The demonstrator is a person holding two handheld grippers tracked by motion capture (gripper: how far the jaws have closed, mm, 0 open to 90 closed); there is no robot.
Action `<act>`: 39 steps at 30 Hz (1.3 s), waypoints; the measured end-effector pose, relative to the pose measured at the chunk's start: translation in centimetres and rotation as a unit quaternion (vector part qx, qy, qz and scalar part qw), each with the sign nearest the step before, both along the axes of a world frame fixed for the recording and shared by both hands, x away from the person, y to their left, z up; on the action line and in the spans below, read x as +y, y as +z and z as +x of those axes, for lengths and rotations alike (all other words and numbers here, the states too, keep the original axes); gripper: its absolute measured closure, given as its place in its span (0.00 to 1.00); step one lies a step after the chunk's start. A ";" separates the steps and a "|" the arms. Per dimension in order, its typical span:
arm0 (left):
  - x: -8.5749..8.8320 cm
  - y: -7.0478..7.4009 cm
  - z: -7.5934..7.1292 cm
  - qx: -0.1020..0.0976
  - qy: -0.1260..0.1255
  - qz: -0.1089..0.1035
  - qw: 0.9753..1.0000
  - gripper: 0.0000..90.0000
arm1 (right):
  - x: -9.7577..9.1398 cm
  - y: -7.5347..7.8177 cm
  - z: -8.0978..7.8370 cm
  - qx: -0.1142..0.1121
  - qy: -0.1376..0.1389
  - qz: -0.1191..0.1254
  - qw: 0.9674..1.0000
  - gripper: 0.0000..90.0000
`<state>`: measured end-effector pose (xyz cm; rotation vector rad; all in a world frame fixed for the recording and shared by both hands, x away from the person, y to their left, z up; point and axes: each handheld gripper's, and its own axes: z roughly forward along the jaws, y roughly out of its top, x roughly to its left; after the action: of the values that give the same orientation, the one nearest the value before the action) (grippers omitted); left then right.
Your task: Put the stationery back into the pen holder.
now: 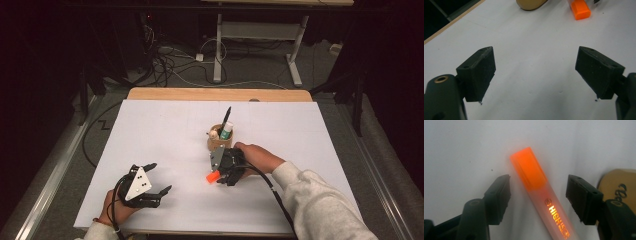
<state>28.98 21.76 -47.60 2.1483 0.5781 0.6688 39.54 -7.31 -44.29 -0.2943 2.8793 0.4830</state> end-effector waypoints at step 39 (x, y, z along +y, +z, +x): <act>-0.1 0.0 0.1 0.002 -0.003 0.000 1.000 0.18 | -2.0 3.2 0.8 -0.015 0.013 0.072 0.997 0.75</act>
<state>29.05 21.65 -47.58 2.1505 0.5745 0.6610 40.29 -9.27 -41.11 -0.3135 2.7970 0.6824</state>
